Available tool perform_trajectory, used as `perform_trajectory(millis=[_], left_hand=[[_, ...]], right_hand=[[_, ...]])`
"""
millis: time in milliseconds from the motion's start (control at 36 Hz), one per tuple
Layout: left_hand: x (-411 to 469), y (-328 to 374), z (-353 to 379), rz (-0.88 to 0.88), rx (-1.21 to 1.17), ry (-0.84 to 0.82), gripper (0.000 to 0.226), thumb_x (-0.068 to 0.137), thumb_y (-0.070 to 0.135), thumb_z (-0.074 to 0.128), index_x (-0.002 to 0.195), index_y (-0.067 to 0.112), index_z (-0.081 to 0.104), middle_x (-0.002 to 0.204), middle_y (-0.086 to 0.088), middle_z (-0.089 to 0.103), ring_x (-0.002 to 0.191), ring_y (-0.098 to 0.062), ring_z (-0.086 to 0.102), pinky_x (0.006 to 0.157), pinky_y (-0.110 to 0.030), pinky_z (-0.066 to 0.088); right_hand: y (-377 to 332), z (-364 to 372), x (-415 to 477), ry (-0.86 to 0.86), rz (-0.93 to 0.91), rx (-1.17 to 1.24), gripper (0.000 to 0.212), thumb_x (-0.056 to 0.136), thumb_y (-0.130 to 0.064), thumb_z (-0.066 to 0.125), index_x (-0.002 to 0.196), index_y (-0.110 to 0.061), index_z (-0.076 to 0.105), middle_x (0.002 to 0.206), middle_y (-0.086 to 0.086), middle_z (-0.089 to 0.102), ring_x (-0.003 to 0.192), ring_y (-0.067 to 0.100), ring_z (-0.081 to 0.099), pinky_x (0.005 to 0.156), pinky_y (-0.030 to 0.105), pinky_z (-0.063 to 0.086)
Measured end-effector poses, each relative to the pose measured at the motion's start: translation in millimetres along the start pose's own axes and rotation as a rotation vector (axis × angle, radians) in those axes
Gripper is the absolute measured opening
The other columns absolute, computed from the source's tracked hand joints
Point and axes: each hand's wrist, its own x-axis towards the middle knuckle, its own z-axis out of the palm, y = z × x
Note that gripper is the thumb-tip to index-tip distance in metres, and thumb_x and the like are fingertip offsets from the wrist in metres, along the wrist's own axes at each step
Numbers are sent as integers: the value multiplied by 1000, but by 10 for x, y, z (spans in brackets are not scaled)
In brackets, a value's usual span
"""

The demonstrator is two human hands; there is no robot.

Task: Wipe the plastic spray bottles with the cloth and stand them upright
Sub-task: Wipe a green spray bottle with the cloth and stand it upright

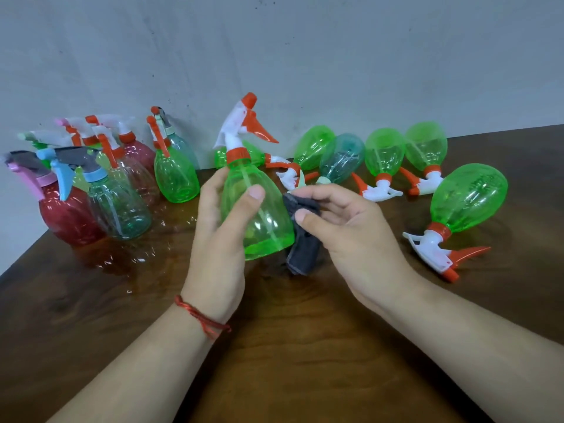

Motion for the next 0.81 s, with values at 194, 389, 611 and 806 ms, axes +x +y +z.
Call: perform_trajectory(millis=[194,389,611,806], left_hand=[[2,52,-46,104,248,-116,74,88,26,86,153,30,51,136,8,71,125,-9,68,105,-39,58],[-32,85,-64,255,500,-129,85,82,11,90,154,33,51,145,21,60,130,4,59,105,-10,45],[-116,89,5,311,659,-244,91,77,20,92,156,39,51,146,26,60,135,3,57,108,-8,40],[-205,61,95,367,811,-311,95,74,29,93,158,42,49,141,21,62,132,-3,61,112,-16,43]], right_hand=[[-34,-76,92,34,63,-6,29,95,4,72,115,-17,75,111,-4,81,93,5,75,74,14,53],[-177,-221,229,279,-5,85,22,89,0,79,104,-16,76,102,2,81,96,16,76,96,41,59],[-403,-373,302,341,-474,-300,22,93,0,78,111,-13,79,112,8,75,104,6,73,91,22,56],[-328,-394,299,336,-533,-648,20,95,-11,78,111,-22,83,108,-7,71,102,-3,66,89,8,46]])
